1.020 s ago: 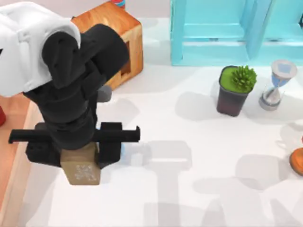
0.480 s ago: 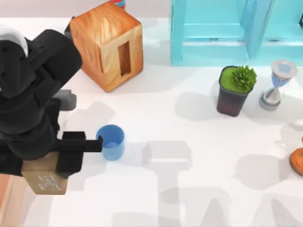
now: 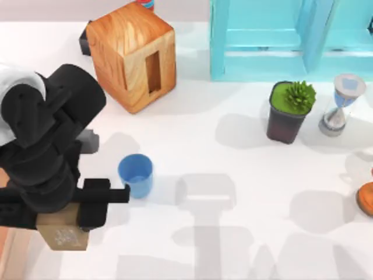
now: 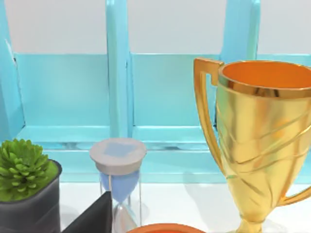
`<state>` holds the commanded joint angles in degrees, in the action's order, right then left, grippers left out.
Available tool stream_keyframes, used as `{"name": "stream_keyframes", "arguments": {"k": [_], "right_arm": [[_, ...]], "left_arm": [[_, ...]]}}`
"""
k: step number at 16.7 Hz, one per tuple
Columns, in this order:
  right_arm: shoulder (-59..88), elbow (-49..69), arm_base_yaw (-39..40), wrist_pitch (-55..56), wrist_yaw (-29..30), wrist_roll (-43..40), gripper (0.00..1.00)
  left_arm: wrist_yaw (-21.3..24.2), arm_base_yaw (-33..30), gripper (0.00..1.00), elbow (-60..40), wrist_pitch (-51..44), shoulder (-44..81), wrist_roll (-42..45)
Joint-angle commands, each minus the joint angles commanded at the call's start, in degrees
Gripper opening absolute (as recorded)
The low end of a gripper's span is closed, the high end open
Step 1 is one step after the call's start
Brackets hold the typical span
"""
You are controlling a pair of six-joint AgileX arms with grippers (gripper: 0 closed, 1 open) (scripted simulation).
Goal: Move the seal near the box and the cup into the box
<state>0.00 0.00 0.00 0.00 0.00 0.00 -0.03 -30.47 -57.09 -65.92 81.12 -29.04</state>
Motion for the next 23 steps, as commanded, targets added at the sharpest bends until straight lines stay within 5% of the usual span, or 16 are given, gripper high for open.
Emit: {"name": "stream_keyframes", "arguments": {"k": [9,22,23], "right_arm": [[0.0,0.0,0.0,0.0,0.0,0.0,1.0],[0.0,0.0,0.0,0.0,0.0,0.0,1.0],[0.0,0.0,0.0,0.0,0.0,0.0,1.0]], "left_arm": [[0.03,0.17,0.0,5.61,6.62,1.04,0.08],[0.03,0.17,0.98,5.61,6.62,1.04,0.08],[0.03,0.17,1.0,5.61,6.62,1.04,0.08]]}}
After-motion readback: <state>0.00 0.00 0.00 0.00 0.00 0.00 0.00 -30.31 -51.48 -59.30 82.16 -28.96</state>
